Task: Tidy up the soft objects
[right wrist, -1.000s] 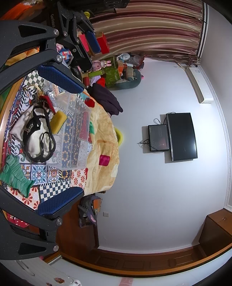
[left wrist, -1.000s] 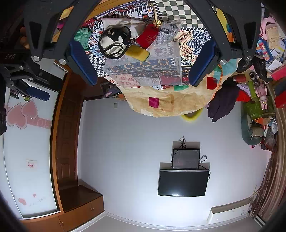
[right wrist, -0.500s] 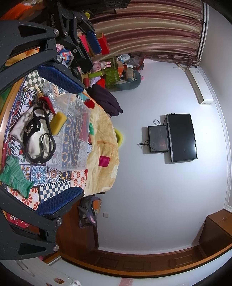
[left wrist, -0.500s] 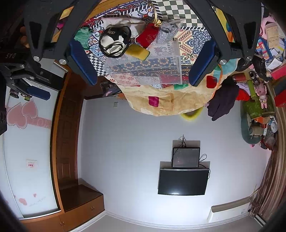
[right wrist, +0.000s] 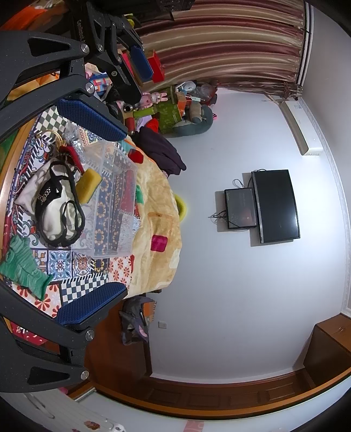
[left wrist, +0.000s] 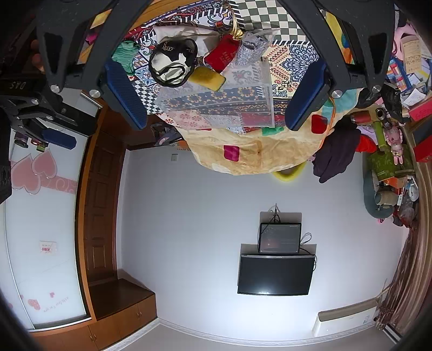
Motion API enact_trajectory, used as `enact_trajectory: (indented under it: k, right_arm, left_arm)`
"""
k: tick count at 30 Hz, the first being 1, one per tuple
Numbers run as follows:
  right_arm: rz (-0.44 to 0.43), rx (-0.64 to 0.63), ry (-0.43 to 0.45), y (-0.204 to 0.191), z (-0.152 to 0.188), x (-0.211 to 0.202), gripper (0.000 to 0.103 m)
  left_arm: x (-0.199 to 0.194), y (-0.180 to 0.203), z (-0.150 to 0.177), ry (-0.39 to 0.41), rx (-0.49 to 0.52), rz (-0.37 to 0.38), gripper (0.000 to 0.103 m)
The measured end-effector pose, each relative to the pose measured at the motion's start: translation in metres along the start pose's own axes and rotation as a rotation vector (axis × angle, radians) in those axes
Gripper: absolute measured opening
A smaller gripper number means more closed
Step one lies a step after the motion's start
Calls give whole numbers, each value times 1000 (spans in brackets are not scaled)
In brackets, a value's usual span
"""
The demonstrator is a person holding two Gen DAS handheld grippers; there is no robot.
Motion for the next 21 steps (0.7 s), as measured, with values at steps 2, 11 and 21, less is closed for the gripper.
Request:
enact_trajectory:
  k: [2, 11, 21]
  right_arm:
    - [-1, 5, -2, 1, 1, 0, 103]
    - [1, 29, -45, 4, 11, 7, 103]
    - [33, 54, -267, 23, 78, 33, 103]
  left_arm:
    - [1, 0, 0, -4, -2, 1, 103]
    - [17, -8, 17, -74, -1, -8, 103]
    - [56, -27, 73, -242, 27, -45, 103]
Point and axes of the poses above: each gripper's, at about its wrist camera, not at the fingertips, and x roughly the way its jaws point, y to its right, z to its underside, the point moved 9 cm from there along x, roughly the way its jaws point, and after that the axes turned 15 degrees about -x, right-handed, at the moved point
